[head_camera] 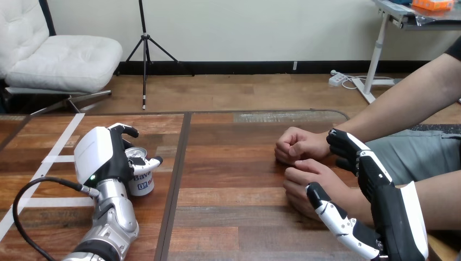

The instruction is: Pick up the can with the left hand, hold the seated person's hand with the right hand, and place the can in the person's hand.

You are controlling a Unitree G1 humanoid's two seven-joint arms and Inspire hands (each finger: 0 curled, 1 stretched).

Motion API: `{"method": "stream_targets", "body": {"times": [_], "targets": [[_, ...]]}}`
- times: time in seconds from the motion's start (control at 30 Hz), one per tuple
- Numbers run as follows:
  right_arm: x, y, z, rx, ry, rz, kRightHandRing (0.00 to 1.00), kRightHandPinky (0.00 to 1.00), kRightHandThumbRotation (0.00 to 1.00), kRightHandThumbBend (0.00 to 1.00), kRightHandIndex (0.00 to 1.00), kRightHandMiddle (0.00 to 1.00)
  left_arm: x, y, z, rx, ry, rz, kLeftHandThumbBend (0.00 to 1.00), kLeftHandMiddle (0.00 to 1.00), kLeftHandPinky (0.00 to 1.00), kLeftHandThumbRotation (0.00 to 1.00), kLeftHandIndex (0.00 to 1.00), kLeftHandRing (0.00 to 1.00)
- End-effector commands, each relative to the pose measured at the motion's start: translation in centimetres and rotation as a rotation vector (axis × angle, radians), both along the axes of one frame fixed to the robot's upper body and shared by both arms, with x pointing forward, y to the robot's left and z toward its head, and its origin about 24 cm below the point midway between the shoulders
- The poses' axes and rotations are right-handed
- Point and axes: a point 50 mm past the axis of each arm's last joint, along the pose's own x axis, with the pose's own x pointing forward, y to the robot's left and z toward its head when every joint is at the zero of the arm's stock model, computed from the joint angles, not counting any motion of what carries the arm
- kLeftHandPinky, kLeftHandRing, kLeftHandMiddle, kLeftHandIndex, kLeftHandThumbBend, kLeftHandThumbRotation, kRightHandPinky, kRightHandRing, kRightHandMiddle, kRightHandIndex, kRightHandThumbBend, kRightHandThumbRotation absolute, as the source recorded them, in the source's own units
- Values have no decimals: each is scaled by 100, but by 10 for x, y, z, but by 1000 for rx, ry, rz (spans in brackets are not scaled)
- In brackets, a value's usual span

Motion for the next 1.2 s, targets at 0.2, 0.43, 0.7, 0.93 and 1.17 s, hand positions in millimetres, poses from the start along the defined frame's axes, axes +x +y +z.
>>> {"method": "stream_targets", "body": {"times": [0.2, 0.43, 0.7, 0.93, 1.17], "targets": [[7, 2, 19, -4, -98, 17, 85, 82, 40, 59, 85, 85, 6, -1, 11, 5, -64, -12, 69, 50, 48, 0, 64, 47], [7, 2, 19, -9, -98, 14, 85, 82, 41, 59, 85, 85, 5, -1, 10, 11, -74, -15, 70, 50, 47, 0, 63, 46], [7, 2, 18, 4, -100, 18, 85, 82, 40, 59, 85, 85, 3, -1, 9, 3, -85, -17, 70, 49, 47, 0, 62, 46], [8, 1, 18, -6, -98, 15, 85, 82, 40, 60, 85, 85, 2, -1, 8, -8, -91, -22, 70, 49, 46, 0, 61, 45], [8, 1, 19, -6, -92, 7, 85, 82, 40, 60, 84, 85, 2, -1, 9, -15, -112, -29, 69, 48, 47, 0, 60, 46]]}}
